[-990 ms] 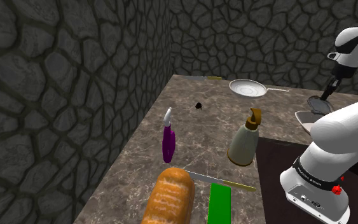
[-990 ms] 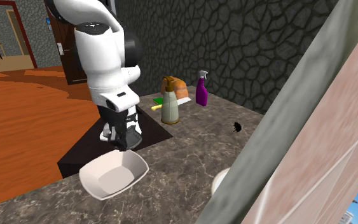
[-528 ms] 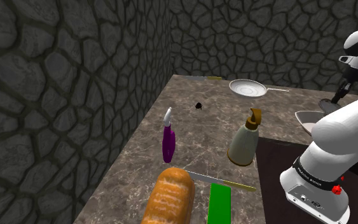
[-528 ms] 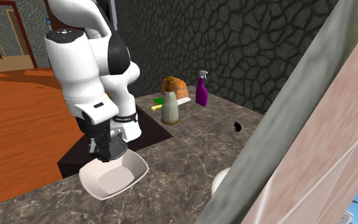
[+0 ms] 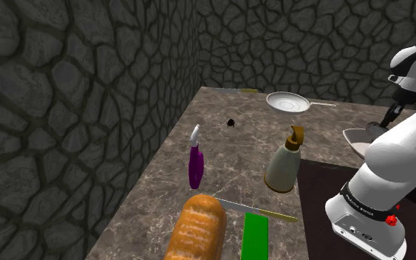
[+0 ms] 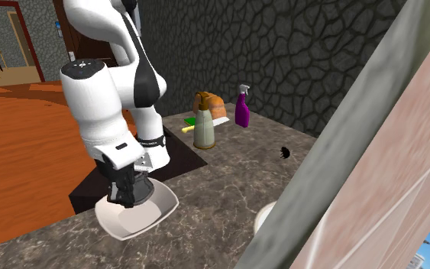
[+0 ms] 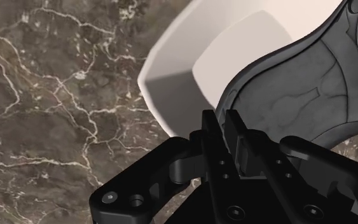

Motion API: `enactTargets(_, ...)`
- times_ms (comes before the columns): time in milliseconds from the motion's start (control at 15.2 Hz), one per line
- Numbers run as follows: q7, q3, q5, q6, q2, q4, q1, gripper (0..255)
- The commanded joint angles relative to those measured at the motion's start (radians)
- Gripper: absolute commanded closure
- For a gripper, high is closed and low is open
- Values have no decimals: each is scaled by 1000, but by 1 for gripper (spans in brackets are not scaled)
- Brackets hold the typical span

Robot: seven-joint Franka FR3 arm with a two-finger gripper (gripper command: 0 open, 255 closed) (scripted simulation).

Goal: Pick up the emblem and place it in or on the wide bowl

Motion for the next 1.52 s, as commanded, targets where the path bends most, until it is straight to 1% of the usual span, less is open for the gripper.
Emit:
enactTargets(0, -17, -29, 21, 37, 28, -16, 25, 255)
enactTargets(198, -66, -97, 83, 92, 89, -30, 88, 255)
enactTargets(264, -88, -124, 112, 110, 114, -34, 115, 255)
enactTargets(330, -120, -161, 154, 131, 147, -39, 154, 255)
enactTargets(858, -121, -160, 155, 131, 148, -39, 152, 255)
enactTargets(924, -121, -160, 155, 131, 148, -39, 153, 0)
enactTargets(1254, -121, -160, 155, 131, 148, -39, 153, 0)
enactTargets(1320, -63, -100, 78, 85, 85, -24, 91, 0)
enactTargets(1386, -29, -48, 34, 40, 40, -9, 42, 0)
enactTargets(1452, -3, -9, 2, -4, 2, 8, 8, 0)
